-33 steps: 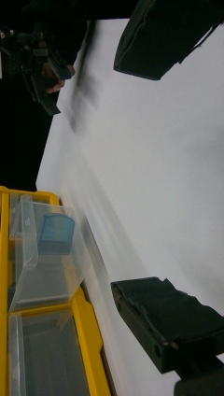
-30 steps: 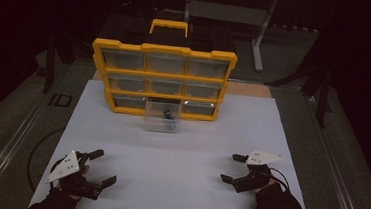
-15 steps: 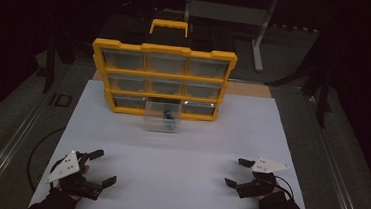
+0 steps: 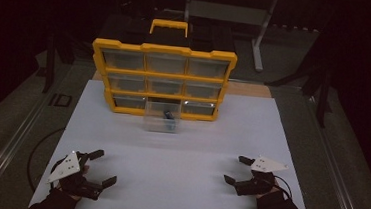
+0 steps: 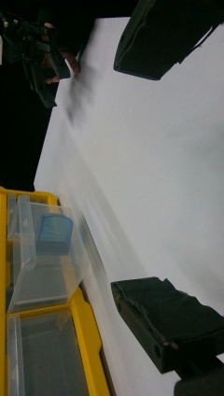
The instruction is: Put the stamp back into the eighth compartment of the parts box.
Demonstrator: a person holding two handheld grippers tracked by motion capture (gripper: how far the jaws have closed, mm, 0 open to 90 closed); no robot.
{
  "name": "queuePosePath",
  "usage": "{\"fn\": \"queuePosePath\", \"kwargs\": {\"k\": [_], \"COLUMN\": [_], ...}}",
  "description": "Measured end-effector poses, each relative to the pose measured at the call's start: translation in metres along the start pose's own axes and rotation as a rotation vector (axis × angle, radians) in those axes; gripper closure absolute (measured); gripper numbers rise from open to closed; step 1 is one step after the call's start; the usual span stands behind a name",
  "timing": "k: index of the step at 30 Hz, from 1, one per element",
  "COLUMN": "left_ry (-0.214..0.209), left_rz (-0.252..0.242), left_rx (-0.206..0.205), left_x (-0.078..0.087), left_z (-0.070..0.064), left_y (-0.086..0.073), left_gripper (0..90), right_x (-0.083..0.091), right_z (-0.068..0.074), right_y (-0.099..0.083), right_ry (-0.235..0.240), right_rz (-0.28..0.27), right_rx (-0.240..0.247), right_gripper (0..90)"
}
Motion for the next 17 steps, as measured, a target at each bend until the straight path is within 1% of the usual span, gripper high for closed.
{"fn": "queuePosePath", "kwargs": {"k": [4, 9, 17], "left_ry": [-0.001, 0.000, 0.000], "left_rz": [-0.003, 0.000, 0.001], "left_rx": [-0.002, 0.004, 0.002], "left_x": [0.0001, -0.0001, -0.0001], "left_z": [-0.0003, 0.0005, 0.0003], "left_y": [0.0001, -0.0003, -0.0002], "left_gripper": [0.1, 0.1, 0.1], "right_x": [0.0014, 0.0016, 0.0023], "right_z": [-0.0002, 0.0004, 0.0015], "right_y": [0.0012, 0.0031, 0.0043], "right_ry": [-0.009, -0.009, 0.001], "right_rz": [-0.002, -0.014, -0.019], "right_rx": [0.003, -0.003, -0.005], "right_gripper": [9.0, 9.0, 8.9]}}
Point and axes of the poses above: each handheld gripper's, and its own axes: x roughly backward along the jaws, y roughly out of its top, z roughly to its left, the point moved 1 cm from there along -x, roughly forward along the jaws, and after that the axes turned 12 degrees about -z, right-handed, at the moved point
